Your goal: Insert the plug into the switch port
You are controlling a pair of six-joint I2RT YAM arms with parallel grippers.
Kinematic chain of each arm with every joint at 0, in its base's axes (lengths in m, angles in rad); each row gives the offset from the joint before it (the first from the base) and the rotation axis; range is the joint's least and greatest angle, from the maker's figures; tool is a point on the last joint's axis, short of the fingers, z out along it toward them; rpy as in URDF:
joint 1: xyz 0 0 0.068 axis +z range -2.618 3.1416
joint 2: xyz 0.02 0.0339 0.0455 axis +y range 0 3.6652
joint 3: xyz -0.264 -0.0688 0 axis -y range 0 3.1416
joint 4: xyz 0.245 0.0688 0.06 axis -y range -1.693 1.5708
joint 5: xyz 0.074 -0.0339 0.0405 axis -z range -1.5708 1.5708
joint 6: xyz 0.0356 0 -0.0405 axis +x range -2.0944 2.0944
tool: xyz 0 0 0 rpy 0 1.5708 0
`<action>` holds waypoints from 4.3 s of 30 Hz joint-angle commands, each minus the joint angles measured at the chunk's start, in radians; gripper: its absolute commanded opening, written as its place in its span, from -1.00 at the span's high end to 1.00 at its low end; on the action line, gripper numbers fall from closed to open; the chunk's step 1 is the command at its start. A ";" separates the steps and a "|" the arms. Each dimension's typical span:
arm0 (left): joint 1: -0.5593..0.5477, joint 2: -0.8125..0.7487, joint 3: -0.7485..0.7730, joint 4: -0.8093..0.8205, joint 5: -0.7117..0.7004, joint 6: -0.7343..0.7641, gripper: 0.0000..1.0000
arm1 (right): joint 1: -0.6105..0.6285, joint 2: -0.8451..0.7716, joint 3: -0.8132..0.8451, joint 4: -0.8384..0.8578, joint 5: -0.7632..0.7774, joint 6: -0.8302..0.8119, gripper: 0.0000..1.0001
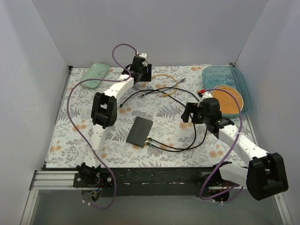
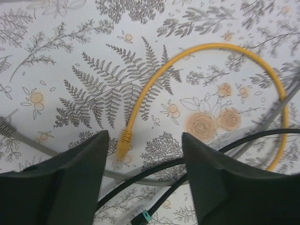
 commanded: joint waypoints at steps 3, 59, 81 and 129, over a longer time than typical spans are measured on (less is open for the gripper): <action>0.009 0.041 0.029 -0.059 -0.022 0.029 -0.07 | -0.012 -0.013 -0.007 0.002 -0.020 -0.027 -0.93; -0.013 -1.021 -0.873 -0.034 0.591 0.056 1.00 | -0.026 -0.165 0.427 0.149 -0.752 -0.197 -0.97; -0.164 -0.972 -0.744 -0.290 1.036 0.256 1.00 | 0.218 0.214 0.591 -0.154 -0.833 -0.472 -0.79; -0.081 -0.995 -0.825 -0.131 0.761 0.015 -0.96 | 0.218 0.143 0.432 -0.147 -0.740 -0.475 0.97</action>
